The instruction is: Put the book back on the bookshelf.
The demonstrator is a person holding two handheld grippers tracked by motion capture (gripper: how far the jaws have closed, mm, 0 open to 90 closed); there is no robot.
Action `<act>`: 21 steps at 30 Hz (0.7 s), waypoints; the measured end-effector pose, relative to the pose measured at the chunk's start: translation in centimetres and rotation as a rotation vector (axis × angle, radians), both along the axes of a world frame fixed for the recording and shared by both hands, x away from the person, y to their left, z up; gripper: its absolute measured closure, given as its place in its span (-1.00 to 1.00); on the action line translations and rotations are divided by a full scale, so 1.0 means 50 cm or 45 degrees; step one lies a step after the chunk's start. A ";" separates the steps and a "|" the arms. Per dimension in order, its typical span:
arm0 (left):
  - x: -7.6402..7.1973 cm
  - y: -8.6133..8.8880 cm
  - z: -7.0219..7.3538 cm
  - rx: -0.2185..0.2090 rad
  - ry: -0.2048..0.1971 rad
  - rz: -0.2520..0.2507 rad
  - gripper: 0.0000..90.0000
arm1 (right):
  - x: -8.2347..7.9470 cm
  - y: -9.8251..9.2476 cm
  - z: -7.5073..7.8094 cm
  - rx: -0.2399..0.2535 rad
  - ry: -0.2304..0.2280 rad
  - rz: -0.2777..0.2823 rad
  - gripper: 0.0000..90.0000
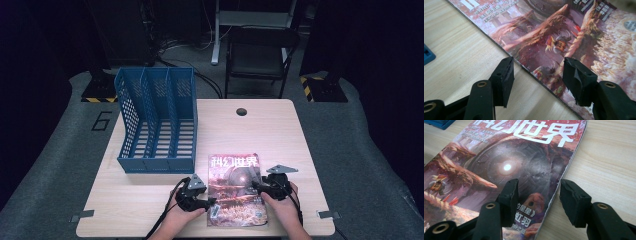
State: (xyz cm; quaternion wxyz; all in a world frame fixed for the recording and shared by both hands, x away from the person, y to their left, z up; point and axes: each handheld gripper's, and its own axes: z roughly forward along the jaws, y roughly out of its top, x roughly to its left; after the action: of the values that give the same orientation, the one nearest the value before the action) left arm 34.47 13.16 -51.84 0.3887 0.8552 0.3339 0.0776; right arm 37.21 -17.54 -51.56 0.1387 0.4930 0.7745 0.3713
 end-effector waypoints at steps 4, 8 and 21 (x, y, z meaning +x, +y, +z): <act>0.001 -0.001 -0.003 -0.003 0.001 -0.005 -0.08 | -0.002 0.005 -0.002 0.002 -0.002 -0.010 0.08; -0.001 -0.005 -0.006 -0.017 -0.005 -0.002 -0.10 | -0.004 0.004 -0.004 0.015 0.009 -0.033 0.09; -0.009 -0.017 -0.008 -0.004 -0.038 -0.023 -0.18 | -0.013 -0.009 -0.006 0.094 0.051 -0.070 0.29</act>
State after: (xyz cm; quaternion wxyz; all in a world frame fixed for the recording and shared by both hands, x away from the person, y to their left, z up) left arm 34.00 12.30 -52.24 0.3955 0.8564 0.3206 0.0863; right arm 36.56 -17.97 -51.84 0.1152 0.5262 0.7491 0.3856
